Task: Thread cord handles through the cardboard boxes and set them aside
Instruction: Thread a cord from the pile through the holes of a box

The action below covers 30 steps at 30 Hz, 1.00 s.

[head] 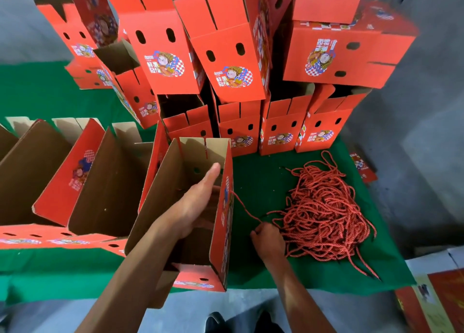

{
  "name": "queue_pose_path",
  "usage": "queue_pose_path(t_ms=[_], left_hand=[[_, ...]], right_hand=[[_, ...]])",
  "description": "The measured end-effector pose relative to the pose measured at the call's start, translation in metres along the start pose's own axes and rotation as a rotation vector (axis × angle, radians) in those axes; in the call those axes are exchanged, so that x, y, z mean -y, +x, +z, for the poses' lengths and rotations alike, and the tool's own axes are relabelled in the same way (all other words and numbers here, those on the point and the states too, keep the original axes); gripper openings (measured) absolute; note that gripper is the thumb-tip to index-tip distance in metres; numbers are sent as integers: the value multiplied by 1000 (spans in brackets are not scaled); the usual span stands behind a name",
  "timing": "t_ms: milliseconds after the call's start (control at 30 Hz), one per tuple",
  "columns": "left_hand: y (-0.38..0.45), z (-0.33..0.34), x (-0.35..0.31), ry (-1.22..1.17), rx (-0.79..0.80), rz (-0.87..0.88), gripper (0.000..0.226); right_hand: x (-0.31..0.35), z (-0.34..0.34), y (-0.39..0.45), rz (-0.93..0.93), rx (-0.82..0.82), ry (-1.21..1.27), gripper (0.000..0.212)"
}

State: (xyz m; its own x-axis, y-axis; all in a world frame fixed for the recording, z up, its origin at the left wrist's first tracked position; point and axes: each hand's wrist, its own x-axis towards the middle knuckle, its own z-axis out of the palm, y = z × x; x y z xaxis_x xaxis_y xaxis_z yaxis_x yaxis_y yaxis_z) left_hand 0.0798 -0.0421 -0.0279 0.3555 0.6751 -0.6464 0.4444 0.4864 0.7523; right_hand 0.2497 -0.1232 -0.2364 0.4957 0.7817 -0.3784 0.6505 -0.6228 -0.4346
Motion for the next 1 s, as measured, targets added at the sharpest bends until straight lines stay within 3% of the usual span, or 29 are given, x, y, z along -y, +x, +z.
queue_pose_path(t_ms=[100,200,333,467,700,1000], left_hand=[[-12,2,2,139,129,44,73],[-18,-1,11,210,202,18,51],[-25,-13,22,118,152,-81,35],[-29,-27,28,38,151,-85,33],[-28,-37,30,-4,98,-53,36],[-29,-30,30,14,106,-41,35]], right_hand=[[1,-4,-2,-20,56,65,30],[6,-13,-8,-51,66,281,23],[20,-37,-30,-160,50,644,7],[34,-59,-56,-361,189,911,10],[47,-64,-75,-362,339,974,12],[46,-71,-72,-396,361,835,8]])
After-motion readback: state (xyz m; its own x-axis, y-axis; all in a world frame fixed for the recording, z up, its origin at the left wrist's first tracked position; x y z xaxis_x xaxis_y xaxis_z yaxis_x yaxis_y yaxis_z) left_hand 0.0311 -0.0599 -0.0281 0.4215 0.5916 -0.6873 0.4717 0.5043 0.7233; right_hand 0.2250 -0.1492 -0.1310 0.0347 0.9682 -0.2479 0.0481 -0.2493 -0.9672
